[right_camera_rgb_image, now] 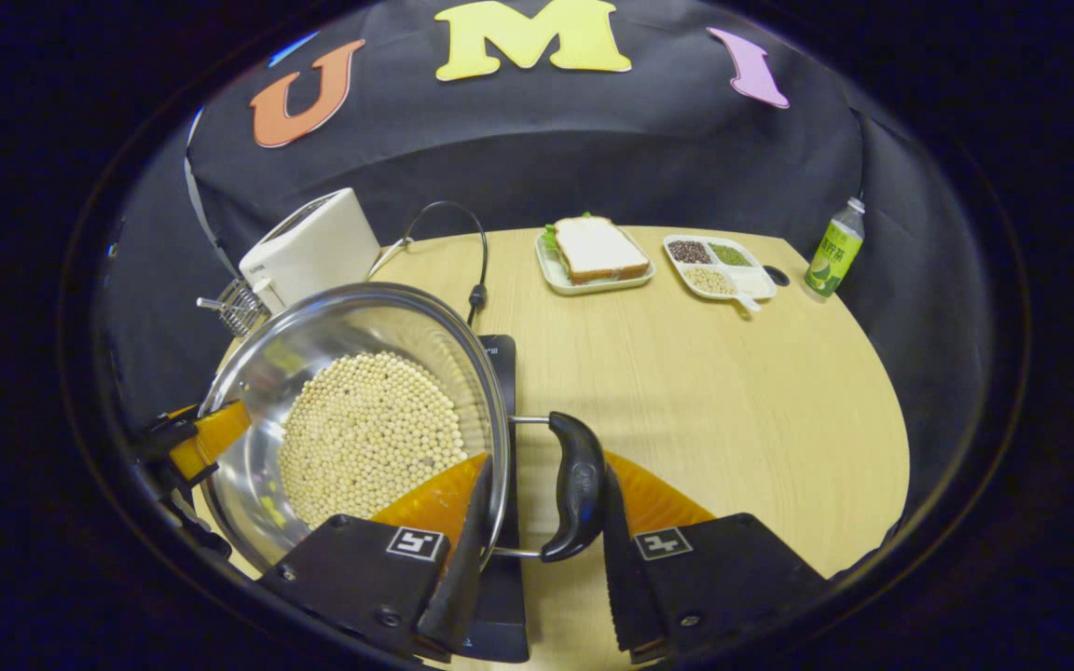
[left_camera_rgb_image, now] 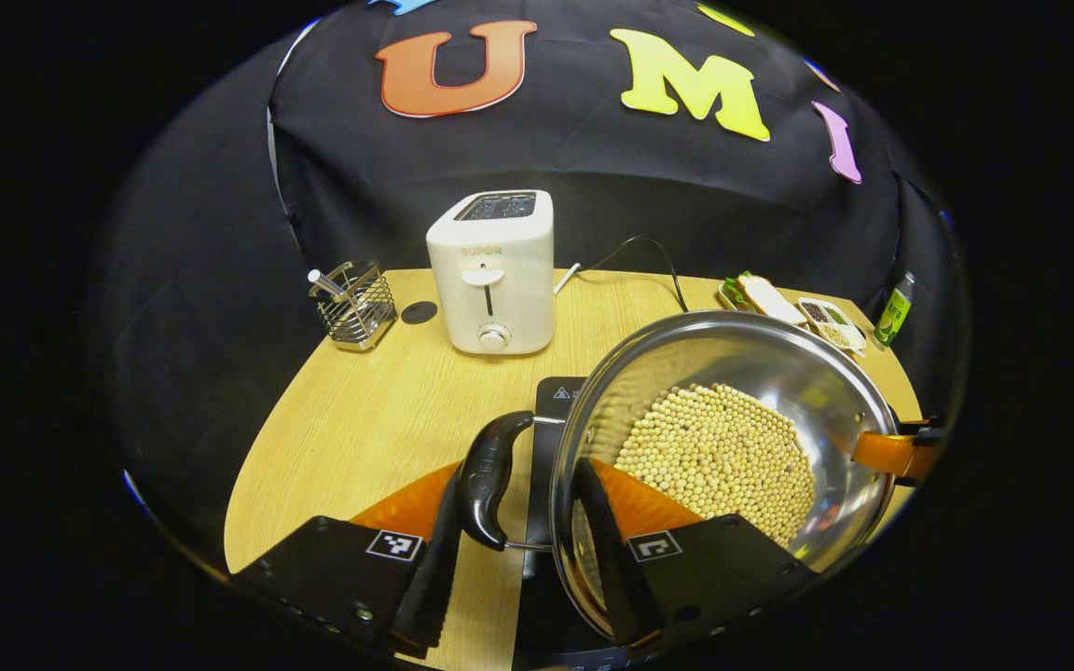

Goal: First push the handle of the pot to place it horizontally, then grasp the pot with both hands and set it on the induction cooktop.

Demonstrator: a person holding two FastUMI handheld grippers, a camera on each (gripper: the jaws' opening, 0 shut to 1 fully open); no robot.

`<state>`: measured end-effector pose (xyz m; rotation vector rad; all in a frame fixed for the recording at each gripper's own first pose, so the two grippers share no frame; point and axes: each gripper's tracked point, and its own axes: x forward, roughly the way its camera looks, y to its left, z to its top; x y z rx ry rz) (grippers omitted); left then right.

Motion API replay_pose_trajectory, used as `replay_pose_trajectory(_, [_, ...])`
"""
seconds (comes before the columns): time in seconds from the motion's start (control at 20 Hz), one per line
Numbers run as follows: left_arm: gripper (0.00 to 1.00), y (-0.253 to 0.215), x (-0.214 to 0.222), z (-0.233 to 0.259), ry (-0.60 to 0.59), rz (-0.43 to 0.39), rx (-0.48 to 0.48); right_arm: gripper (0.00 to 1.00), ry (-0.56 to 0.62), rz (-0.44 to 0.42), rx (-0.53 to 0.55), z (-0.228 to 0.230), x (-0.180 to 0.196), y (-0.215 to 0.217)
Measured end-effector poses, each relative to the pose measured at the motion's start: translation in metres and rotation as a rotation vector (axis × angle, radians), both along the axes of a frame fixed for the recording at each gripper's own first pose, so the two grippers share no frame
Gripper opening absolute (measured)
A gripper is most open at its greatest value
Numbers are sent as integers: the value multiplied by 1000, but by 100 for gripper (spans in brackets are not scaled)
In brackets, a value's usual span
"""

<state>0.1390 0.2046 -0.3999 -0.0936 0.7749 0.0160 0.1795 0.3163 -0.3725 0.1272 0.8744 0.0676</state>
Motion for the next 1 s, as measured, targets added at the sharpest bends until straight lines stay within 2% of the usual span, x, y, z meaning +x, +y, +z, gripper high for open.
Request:
replay_pose_trajectory(0.1, [70,3,0,7,-32,1,15,63,-16,3,51,1,0,0])
replay_pose_trajectory(0.15, [74,7,3,14,-71,7,43,69,-14,-5,58,0,-2,-4])
replay_pose_trajectory(0.2, [94,14,6,19,-103,18,75,77,-27,-7,69,1,-1,-8])
replay_pose_trajectory(0.25, [97,15,8,24,-122,13,90,87,-45,9,74,6,0,-7])
replay_pose_trajectory(0.35, [97,24,4,35,-154,27,154,83,-106,44,41,20,3,-12])
replay_pose_trajectory(0.45, [97,28,1,45,-170,39,178,86,-170,89,-14,37,4,-16])
replay_pose_trajectory(0.65, [97,34,-12,73,-218,94,236,83,-269,149,-83,68,2,-29])
replay_pose_trajectory(0.75, [97,27,-20,95,-261,94,252,86,-306,167,-108,82,-2,-39])
replay_pose_trajectory(0.9, [96,7,-35,136,-335,88,279,83,-372,217,-142,109,-12,-50])
replay_pose_trajectory(0.95, [96,-3,-42,149,-359,91,277,87,-399,232,-162,120,-18,-58])
replay_pose_trajectory(1.0, [96,-15,-48,162,-380,92,263,83,-424,240,-179,131,-24,-66])
